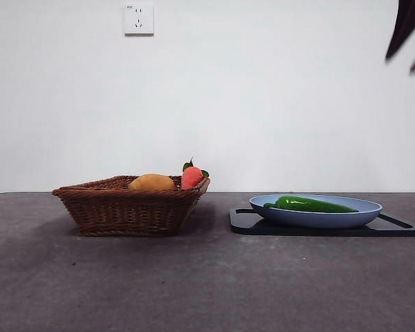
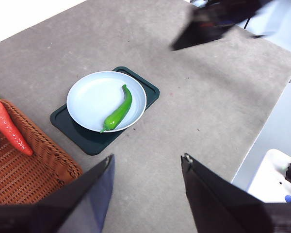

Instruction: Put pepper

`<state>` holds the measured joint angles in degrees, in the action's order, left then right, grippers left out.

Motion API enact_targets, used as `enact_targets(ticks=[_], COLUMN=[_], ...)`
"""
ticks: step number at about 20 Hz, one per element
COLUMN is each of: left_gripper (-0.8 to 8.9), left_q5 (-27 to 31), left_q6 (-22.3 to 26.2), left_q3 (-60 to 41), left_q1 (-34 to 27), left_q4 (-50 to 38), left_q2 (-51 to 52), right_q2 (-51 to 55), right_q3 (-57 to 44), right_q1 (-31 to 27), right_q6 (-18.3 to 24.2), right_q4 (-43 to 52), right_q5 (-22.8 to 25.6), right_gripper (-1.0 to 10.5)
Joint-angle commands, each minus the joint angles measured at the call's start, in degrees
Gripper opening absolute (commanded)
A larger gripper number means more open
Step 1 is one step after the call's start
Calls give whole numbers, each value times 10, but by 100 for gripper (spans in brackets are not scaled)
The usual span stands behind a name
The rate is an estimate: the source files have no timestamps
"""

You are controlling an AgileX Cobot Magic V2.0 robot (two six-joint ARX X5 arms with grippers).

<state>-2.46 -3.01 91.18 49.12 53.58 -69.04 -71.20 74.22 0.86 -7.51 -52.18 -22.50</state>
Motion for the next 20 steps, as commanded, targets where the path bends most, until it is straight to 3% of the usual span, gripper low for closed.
enact_targets(ticks=[1, 8, 10, 12, 15, 20], left_gripper=[245, 242, 160, 23, 7, 8], left_q5=[1, -1, -1, -1, -1, -1], left_q6=[3, 2, 2, 2, 1, 1], left_q3=[12, 12, 12, 12, 12, 12], left_q1=[3, 3, 3, 3, 3, 3], left_q4=[-3, 20, 26, 27, 27, 15], left_q2=[-6, -6, -6, -6, -6, -6], right_q2=[47, 164, 172, 172, 172, 172], right_q3=[10, 10, 10, 10, 10, 10], right_q1=[22, 105, 118, 121, 121, 120], right_q6=[31, 55, 61, 80, 90, 70], right_q4=[-53, -205, -221, -233, -231, -230], right_q5=[-1, -1, -1, -1, -1, 1], right_gripper=[194, 192, 169, 25, 10, 11])
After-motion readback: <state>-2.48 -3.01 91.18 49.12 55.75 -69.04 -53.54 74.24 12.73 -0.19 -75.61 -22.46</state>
